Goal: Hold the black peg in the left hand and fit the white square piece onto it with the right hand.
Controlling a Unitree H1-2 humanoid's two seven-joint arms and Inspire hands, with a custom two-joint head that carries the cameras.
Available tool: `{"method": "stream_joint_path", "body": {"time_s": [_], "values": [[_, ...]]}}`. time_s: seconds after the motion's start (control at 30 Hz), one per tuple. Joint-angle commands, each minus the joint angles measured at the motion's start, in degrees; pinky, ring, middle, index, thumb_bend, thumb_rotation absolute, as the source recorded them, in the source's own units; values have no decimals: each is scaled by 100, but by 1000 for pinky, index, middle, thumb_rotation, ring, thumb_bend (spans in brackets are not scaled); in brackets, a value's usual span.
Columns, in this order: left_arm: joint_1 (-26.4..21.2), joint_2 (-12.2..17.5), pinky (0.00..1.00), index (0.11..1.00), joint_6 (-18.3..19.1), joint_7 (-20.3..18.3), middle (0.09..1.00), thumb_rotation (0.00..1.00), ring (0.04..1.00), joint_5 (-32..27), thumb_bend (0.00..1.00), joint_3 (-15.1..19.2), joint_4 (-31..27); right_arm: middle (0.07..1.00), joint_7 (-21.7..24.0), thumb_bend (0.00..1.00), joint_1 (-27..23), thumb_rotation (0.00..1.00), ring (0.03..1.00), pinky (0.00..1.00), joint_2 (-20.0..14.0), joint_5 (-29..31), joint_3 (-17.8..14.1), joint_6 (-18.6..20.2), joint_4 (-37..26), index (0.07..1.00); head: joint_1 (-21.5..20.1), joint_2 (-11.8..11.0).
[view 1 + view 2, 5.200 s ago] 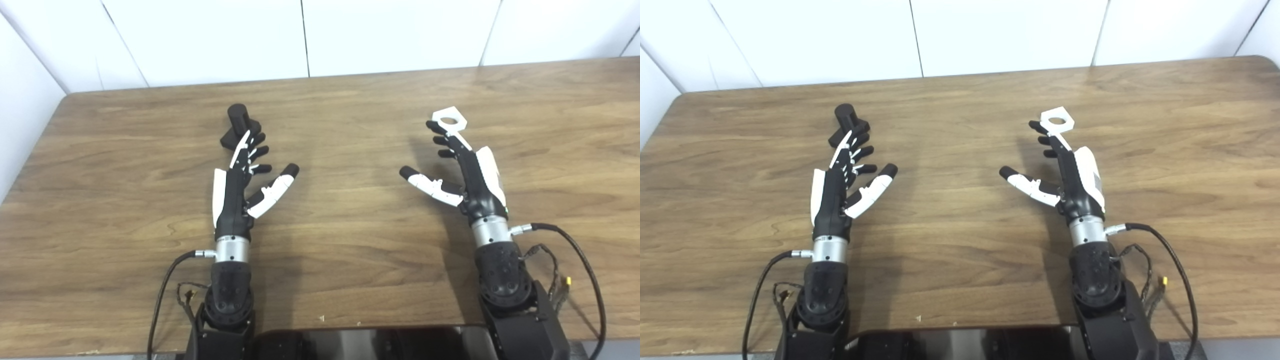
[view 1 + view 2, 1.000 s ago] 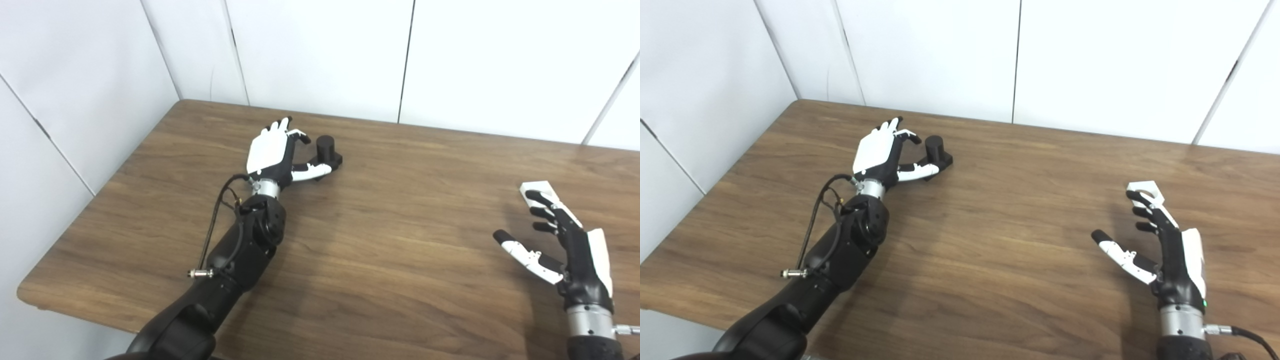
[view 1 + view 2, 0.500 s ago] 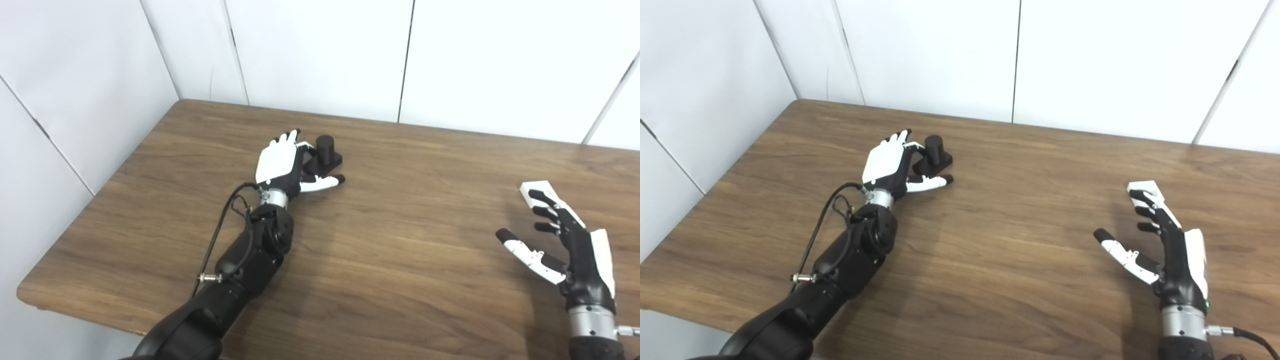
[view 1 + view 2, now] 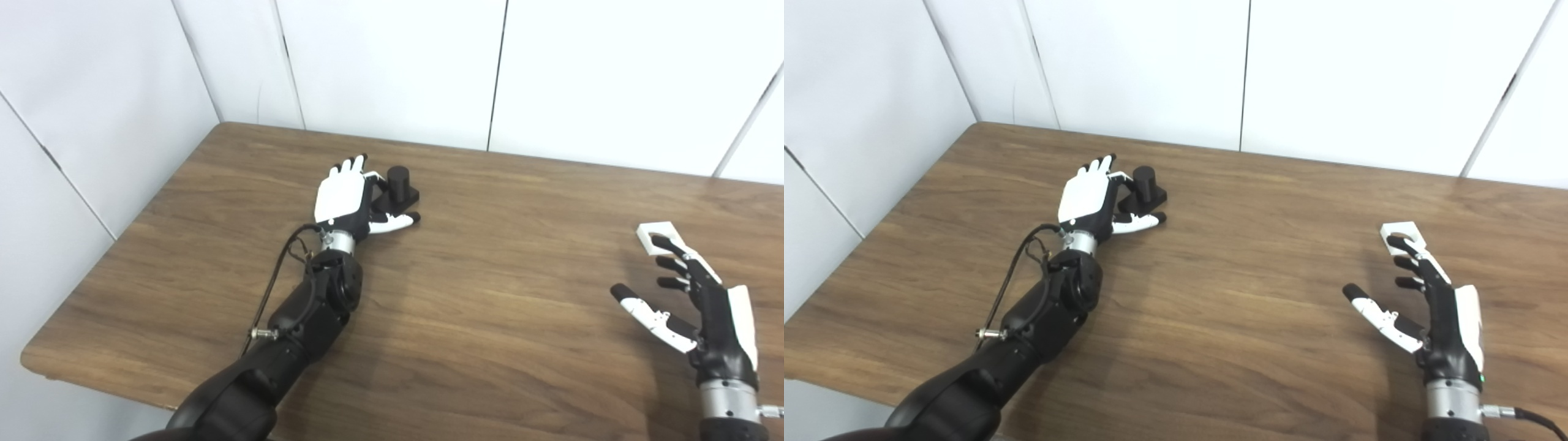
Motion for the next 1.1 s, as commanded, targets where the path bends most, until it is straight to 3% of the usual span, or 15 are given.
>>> {"method": "stream_joint_path", "body": {"time_s": [0.0,0.13,0.2,0.3,0.8,1.07], "values": [[-233,107,1000,612,76,136,996,519,1000,148,800,-7,21,864,-49,691,17,403,800,692,-51,-36,-56,-45,-113,795,2,7],[-265,51,1000,560,225,422,963,345,1000,205,716,16,79,861,-43,691,32,404,796,693,-69,-49,-62,-50,-125,792,17,10],[-285,33,1000,514,296,526,949,178,998,222,592,21,108,861,-34,692,32,411,794,688,-70,-45,-64,-43,-143,792,14,19],[-317,19,1000,487,358,638,932,86,989,252,521,32,165,858,-57,691,23,408,785,674,-74,-46,-68,-96,-132,790,20,21],[-334,71,1000,480,393,685,909,77,961,275,517,-6,211,864,-32,696,8,438,791,673,-98,-37,-86,-63,-154,792,5,32],[-280,78,1000,481,310,477,902,79,950,210,516,-59,67,856,-44,697,-5,441,788,683,-88,-54,-90,-55,-196,787,-183,55]]}}
